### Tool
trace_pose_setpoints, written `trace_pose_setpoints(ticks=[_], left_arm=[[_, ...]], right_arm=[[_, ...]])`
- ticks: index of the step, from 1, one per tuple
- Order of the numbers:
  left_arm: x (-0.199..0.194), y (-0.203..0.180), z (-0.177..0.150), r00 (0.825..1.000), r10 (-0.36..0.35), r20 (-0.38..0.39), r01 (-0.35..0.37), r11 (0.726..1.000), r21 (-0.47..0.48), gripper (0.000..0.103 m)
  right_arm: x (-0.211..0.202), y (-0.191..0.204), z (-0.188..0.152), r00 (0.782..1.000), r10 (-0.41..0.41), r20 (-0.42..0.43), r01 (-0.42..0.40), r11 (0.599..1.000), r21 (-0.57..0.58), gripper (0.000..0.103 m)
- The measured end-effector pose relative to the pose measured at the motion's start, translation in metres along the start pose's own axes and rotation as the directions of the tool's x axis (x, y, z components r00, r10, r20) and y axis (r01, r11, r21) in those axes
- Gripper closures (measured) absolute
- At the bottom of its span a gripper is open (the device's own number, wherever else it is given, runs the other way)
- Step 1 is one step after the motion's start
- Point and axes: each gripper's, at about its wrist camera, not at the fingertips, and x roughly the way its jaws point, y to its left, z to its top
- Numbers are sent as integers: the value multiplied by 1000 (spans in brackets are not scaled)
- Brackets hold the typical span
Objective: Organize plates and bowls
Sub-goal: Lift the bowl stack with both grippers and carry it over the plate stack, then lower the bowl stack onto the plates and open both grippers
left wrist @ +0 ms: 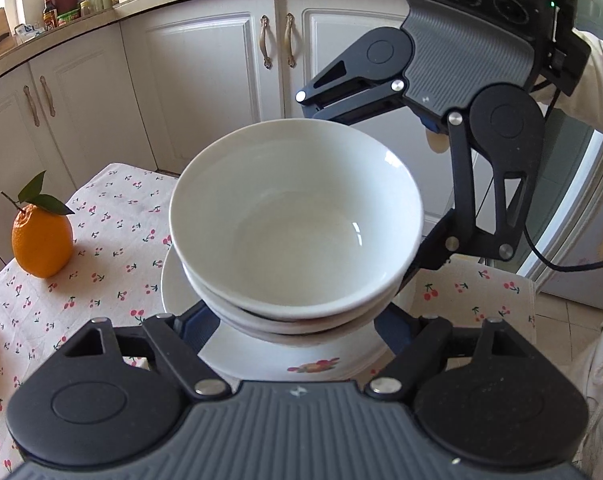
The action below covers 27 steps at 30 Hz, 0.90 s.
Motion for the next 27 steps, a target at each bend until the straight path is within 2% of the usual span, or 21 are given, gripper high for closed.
trace_pose_setpoints(ticks=[10, 27], left_arm=[[23, 8, 4, 1000, 6, -20, -5, 1000, 18, 20], [24, 9, 4, 1000, 16, -6, -16, 999, 28, 20]], right_arm=[[18, -17, -10, 1000, -17, -18, 18, 999, 39, 14], [16, -22, -15, 999, -32, 10, 31, 995, 93, 14]])
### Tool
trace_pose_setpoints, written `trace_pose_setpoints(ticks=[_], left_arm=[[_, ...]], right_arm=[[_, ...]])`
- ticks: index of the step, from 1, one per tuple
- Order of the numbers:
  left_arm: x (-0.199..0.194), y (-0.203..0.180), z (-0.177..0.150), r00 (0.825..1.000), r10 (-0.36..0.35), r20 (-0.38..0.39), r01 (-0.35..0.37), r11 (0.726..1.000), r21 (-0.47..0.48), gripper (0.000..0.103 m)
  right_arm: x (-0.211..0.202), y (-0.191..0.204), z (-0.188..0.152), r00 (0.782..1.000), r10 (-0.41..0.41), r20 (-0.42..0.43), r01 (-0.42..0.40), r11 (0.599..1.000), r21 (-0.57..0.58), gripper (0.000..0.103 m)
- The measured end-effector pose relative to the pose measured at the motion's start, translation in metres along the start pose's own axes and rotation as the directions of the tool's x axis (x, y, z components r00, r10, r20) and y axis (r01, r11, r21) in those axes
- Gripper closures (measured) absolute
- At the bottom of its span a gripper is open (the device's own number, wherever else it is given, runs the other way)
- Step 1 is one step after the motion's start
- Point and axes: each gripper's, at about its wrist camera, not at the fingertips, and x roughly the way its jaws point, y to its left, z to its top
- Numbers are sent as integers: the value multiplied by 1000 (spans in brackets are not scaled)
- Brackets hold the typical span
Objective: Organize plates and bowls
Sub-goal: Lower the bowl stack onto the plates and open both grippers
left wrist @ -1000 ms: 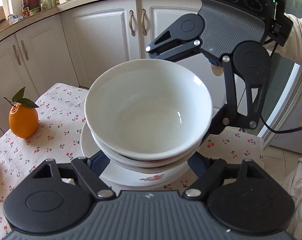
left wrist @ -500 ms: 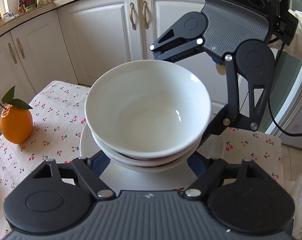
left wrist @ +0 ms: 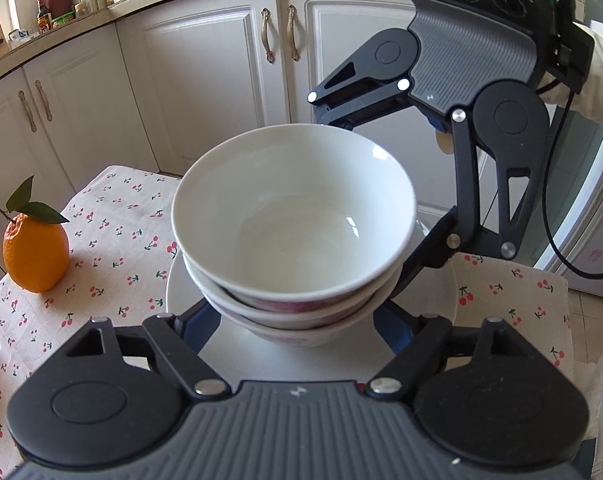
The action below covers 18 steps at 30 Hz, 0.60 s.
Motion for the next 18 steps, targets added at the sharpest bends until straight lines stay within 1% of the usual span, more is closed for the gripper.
trace_pose_setpoints(ticks=[7, 9, 11, 13, 16, 18], left_arm=[[-4, -5, -2, 1000, 26, 14, -26, 1000, 14, 18], [-8, -6, -2, 999, 38, 23, -38, 999, 10, 11], [-13, -7, -3, 998, 48, 31, -48, 999, 3, 8], [-18, -9, -4, 998, 58, 34, -58, 998, -3, 6], [-27, -14, -7, 993, 103, 52, -102, 995, -17, 4], [-36, -18, -10, 987, 143, 71, -141, 989, -31, 3]], right_arm=[[0, 1, 0, 1000, -9, -2, 9, 1000, 10, 14], [0, 1, 0, 1000, -13, -2, 13, 1000, 15, 12], [-1, 2, 0, 1000, -14, 0, 14, 1000, 25, 10], [-3, 5, -1, 1000, -23, 4, 23, 999, 29, 5], [-9, 11, 0, 999, -43, 10, 43, 998, 40, 3], [-14, 15, 1, 998, -67, 9, 67, 996, 55, 2]])
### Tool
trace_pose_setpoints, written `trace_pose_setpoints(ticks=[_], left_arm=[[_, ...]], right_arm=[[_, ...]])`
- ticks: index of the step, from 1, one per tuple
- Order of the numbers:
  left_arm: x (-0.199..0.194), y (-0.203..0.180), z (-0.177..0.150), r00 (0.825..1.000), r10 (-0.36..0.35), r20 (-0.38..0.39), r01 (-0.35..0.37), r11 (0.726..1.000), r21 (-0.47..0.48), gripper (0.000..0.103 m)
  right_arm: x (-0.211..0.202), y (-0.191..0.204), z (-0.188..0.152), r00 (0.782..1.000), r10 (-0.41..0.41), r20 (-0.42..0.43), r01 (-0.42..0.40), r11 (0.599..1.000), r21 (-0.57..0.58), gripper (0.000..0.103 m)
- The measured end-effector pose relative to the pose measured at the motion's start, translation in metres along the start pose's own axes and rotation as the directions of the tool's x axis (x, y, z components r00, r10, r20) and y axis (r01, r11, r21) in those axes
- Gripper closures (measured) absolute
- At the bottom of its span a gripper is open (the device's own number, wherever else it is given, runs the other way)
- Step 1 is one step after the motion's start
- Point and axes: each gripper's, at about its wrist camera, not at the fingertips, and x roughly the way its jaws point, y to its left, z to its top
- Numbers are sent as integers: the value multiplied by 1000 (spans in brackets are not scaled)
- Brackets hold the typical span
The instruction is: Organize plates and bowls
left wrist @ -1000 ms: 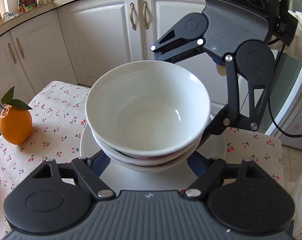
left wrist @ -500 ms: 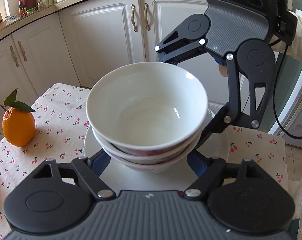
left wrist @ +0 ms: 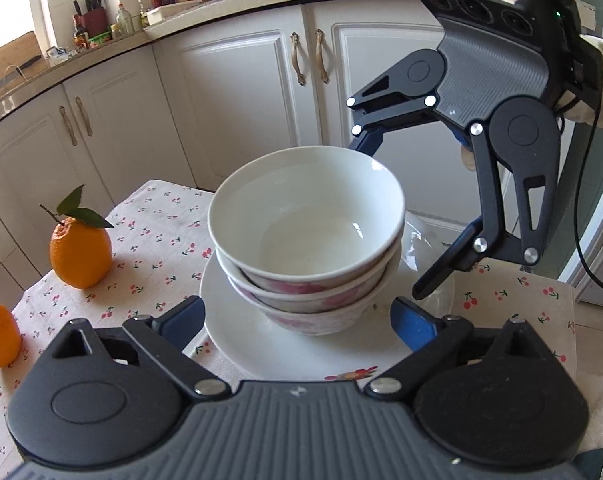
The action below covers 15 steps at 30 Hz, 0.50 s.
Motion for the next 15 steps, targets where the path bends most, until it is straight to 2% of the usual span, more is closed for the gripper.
trace_pose_setpoints(ticks=[4, 7, 11, 15], left_arm=[[-22, -9, -8, 994, 100, 50, -99, 995, -29, 1], [-39, -14, -16, 982, 171, 78, -164, 982, -90, 1], [-59, -20, -24, 967, 241, 88, -216, 950, -225, 1], [-81, -28, -28, 937, 341, 72, -293, 884, -365, 1]], right_arm=[[-13, 14, 3, 994, -112, -12, 113, 991, 65, 0], [-24, 25, 4, 976, -216, -39, 219, 961, 171, 0], [-33, 42, 0, 945, -314, -94, 327, 871, 367, 0], [-40, 63, -5, 900, -413, -138, 421, 744, 520, 0]])
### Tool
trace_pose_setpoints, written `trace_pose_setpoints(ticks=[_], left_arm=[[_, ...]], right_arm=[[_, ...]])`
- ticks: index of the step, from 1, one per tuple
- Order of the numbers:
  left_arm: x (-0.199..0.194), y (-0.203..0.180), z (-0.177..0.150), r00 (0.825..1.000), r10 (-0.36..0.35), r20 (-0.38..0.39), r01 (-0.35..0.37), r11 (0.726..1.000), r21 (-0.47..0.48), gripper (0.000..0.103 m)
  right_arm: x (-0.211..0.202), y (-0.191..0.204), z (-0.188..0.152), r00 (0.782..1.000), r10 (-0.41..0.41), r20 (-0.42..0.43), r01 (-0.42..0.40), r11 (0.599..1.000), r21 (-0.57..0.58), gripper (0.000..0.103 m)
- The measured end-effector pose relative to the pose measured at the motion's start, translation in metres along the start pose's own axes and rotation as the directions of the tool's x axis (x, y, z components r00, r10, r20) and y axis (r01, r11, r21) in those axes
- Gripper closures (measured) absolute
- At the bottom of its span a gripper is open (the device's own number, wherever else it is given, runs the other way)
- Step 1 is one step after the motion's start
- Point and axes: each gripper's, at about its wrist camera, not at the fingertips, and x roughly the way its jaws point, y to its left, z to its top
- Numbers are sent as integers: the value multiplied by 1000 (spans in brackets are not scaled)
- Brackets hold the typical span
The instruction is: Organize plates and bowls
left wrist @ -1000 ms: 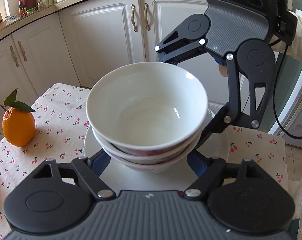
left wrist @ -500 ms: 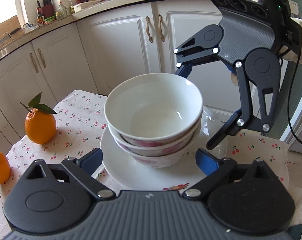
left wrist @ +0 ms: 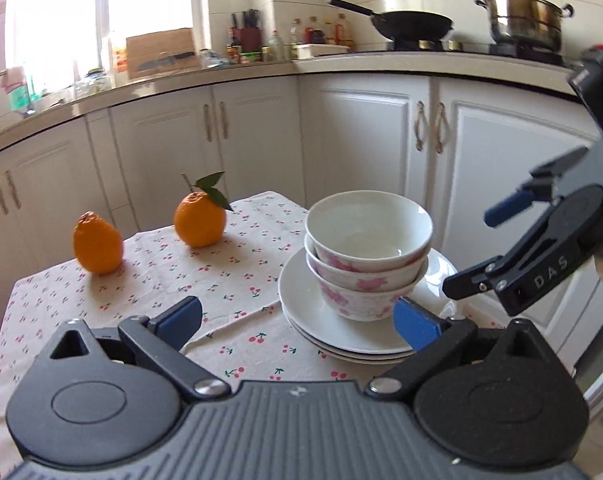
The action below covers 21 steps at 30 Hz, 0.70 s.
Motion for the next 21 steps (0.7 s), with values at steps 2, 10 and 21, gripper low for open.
trace_pose_setpoints(ticks=[2, 10, 21], left_arm=[[-8, 0, 3, 997, 67, -33, -68, 996, -58, 1], [-30, 1, 6, 981, 159, -109, -176, 970, -166, 1], [-44, -1, 9, 971, 220, -93, -235, 954, -189, 1]], right_arm=[[-7, 5, -6, 999, -46, 1, 45, 996, 78, 0], [-48, 27, -17, 985, -143, 93, 120, 970, 213, 0], [-64, 41, -14, 974, -169, 149, 137, 970, 201, 0]])
